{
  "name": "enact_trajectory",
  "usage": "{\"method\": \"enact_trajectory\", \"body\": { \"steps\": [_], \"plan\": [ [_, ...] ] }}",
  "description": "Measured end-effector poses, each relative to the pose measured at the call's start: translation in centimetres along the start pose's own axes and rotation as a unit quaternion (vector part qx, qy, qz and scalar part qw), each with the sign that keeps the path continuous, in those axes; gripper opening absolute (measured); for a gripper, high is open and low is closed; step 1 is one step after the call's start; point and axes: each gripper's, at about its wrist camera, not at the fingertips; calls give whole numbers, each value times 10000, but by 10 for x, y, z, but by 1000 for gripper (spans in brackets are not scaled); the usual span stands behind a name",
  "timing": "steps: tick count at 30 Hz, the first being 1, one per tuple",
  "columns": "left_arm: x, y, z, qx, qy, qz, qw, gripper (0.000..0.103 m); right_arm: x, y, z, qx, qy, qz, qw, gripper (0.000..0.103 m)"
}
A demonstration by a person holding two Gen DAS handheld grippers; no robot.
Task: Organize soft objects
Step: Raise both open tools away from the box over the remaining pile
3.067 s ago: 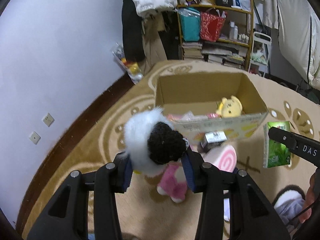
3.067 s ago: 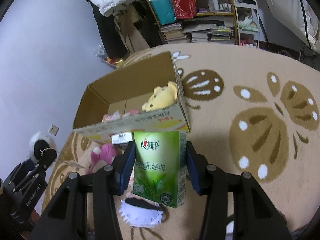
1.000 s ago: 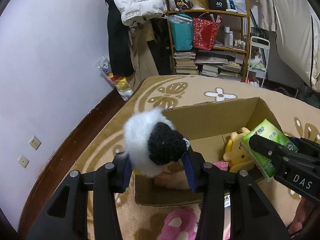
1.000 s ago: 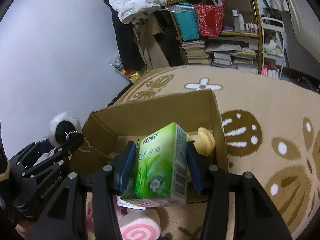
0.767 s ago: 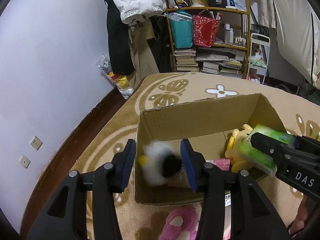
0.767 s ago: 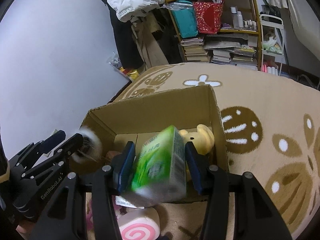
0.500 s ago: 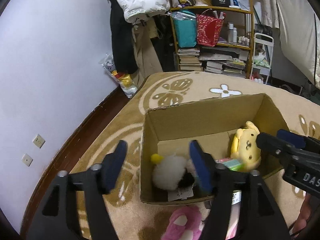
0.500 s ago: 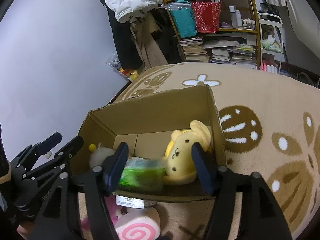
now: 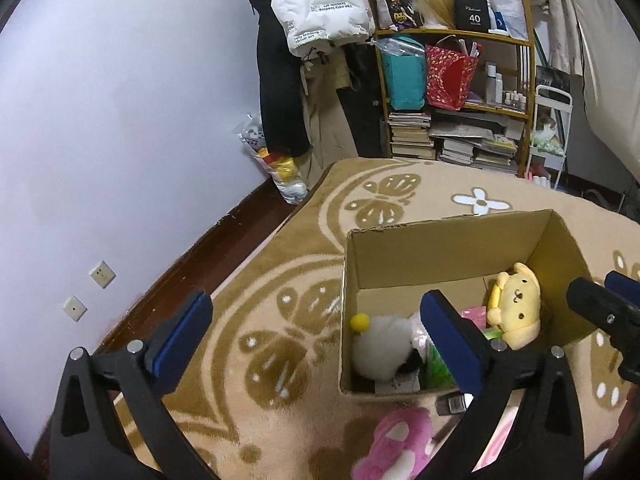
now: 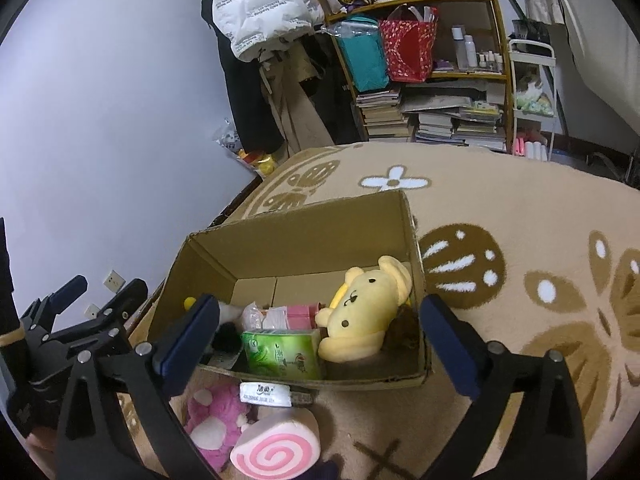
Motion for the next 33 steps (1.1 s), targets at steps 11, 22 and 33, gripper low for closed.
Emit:
{"method": "enact_trajectory", "body": {
  "steps": [11, 22, 33],
  "plan": [
    [14, 16, 27, 116, 19, -20, 9999, 103, 9, 11, 26, -20, 87, 37, 10000, 103],
    [30, 36, 50, 291, 117, 74, 9995, 103, 26, 27, 44, 55, 141, 243, 9996, 103],
    [31, 56, 53, 562, 58, -11, 9984, 103, 33, 46, 47, 283, 244, 407, 9985, 103]
  ]
}}
Point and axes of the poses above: each gripper's, at about its wrist camera, not at the fingertips, and z roughly against the way its jaws point, x to its left, y to its underside, and after that the axes turned 12 degrees about -y, right-handed
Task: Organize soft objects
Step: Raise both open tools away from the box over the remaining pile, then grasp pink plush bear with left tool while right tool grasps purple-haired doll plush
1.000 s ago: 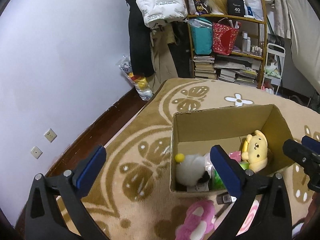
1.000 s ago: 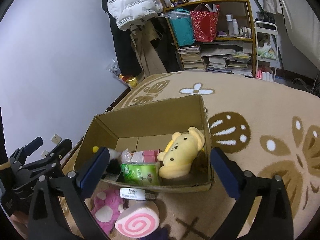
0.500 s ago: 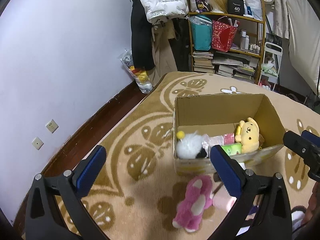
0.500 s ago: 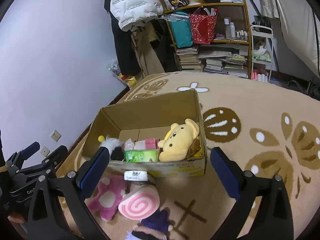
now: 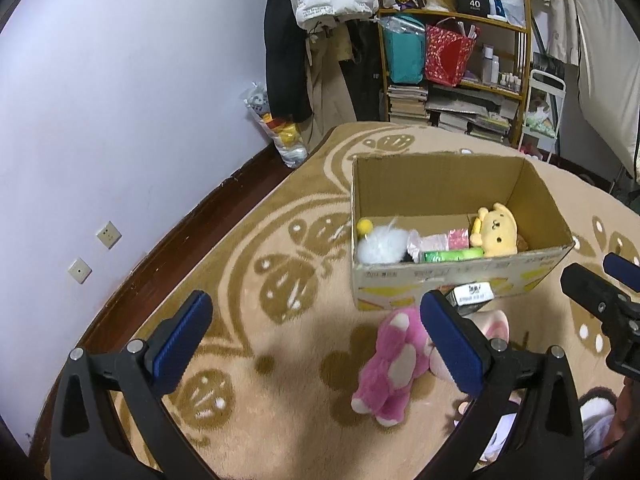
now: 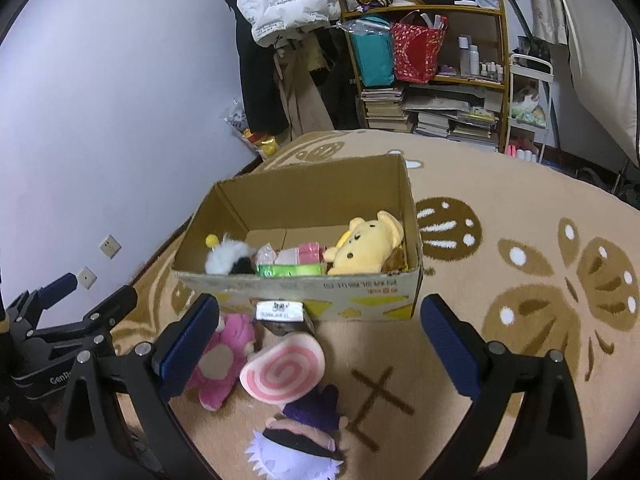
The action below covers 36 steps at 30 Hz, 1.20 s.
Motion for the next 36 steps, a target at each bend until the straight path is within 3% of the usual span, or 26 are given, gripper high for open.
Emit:
{"method": "enact_trajectory", "body": {
  "steps": [20, 36],
  "plan": [
    [-18, 12, -46, 741, 30, -195, 9971, 103, -16, 29, -35, 778, -45, -227, 9967, 103],
    [-45, 16, -64, 886, -108, -642, 9939, 103, -23, 52, -71, 1403, -50, -462, 9890, 103]
  ]
}}
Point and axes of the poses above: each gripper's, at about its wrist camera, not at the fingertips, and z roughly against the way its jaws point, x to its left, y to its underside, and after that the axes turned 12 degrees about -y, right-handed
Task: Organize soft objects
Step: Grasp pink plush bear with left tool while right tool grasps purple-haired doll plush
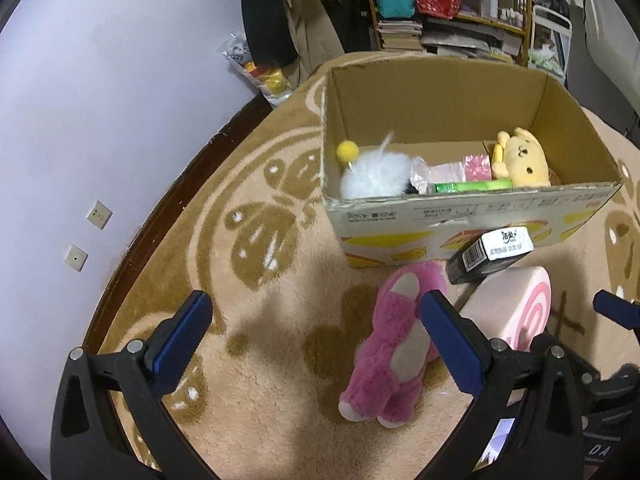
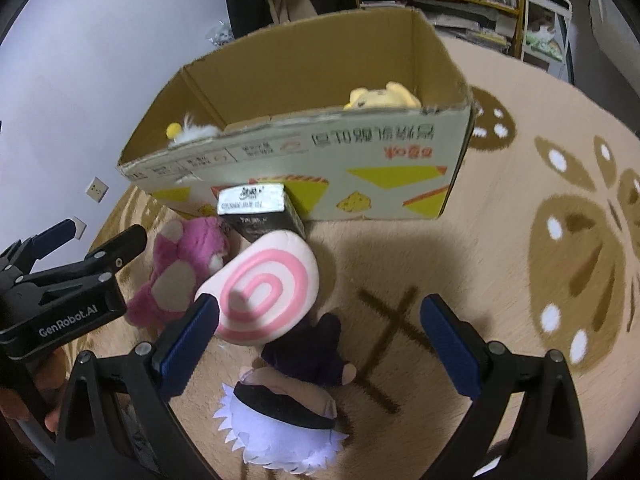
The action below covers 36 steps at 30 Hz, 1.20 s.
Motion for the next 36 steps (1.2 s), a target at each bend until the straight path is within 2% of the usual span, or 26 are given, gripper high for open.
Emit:
{"method": "enact_trajectory", "body": {
  "steps": [6, 25, 27, 32, 36],
  "plan": [
    [-9, -1, -6, 98, 54, -96, 9999, 103, 0, 4, -13, 216, 11, 0, 9998, 103],
    [-42, 12, -44, 775, 315, -449, 9955, 103, 1, 17, -35, 600, -54, -63, 9982, 103],
    [-44, 13, -45, 786, 316, -479, 9953, 103, 1, 19, -37, 639, -63, -71, 9979, 100],
    [-43, 15, -49, 844, 368, -417, 9949, 103, 3, 23, -43, 841, -45, -30, 9964, 97],
    [-36, 17, -56, 1006, 539, -209, 9933, 103, 7, 33, -53, 1129, 195, 82, 9934, 94]
  ]
}}
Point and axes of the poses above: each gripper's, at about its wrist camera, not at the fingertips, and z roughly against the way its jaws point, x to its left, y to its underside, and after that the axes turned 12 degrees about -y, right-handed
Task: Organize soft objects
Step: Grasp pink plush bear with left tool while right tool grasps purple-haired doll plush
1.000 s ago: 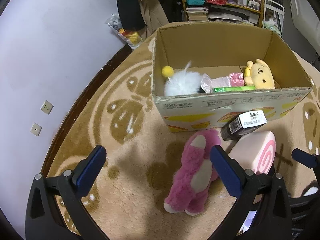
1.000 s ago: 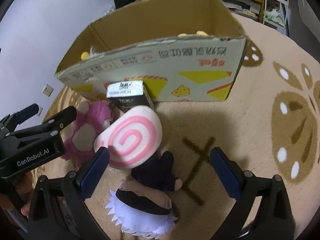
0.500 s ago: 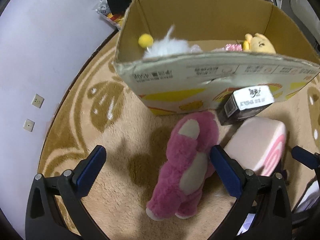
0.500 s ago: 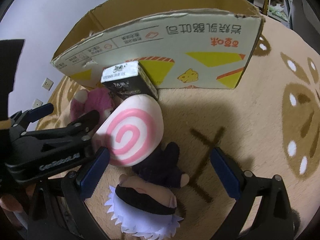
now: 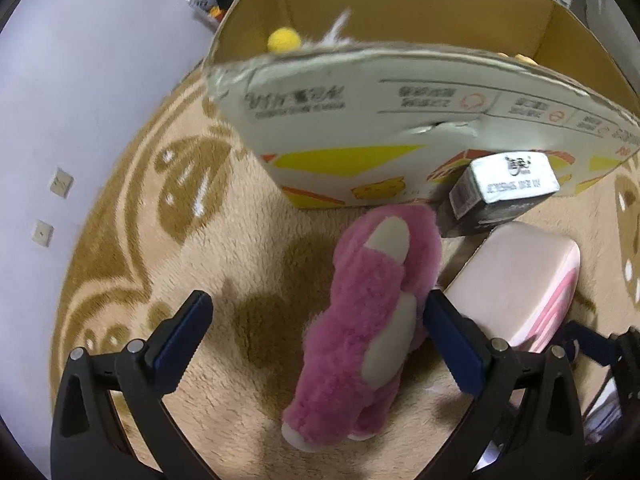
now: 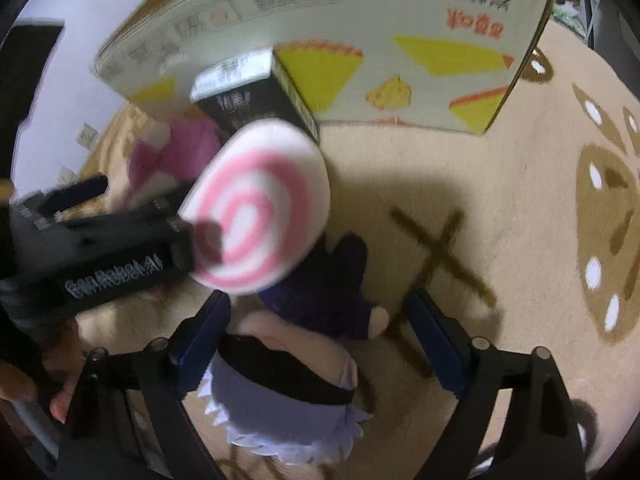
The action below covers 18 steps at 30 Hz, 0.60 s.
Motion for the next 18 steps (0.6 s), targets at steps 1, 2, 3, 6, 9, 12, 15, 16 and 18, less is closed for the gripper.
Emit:
{"method": "enact_trajectory", "body": {
  "steps": [1, 2, 3, 6, 9, 12, 15, 16, 18],
  "plan": [
    [1, 0, -2, 52, 67, 67, 9999, 103, 2, 3, 0, -12, 23, 30, 10000, 90],
    [3, 0, -3, 93, 123, 123, 9998, 103, 3, 3, 1, -17, 11, 37, 10000, 84],
    [5, 0, -4, 138, 179, 177, 9996, 103, 5, 3, 1, -17, -28, 37, 10000, 81],
    [9, 0, -6, 212, 281, 272, 9990, 102, 10, 3, 3, -26, -134, 76, 9999, 70],
    [11, 1, -7, 264, 473, 342, 9979, 95, 14, 1, 7, -115, -75, 168, 9998, 59],
    [17, 3, -11, 357, 688, 474, 9959, 91, 16, -2, 9, -182, -37, 174, 9997, 52],
    [22, 4, -15, 416, 814, 568, 9942, 89, 17, 0, 8, -175, -92, 95, 9998, 52],
    [23, 4, -15, 421, 862, 569, 9938, 85, 16, -2, 9, -171, -101, 77, 9998, 52],
    [20, 9, -13, 391, 918, 520, 9937, 78, 16, -1, 8, -175, -122, 40, 9998, 51]
  ]
}}
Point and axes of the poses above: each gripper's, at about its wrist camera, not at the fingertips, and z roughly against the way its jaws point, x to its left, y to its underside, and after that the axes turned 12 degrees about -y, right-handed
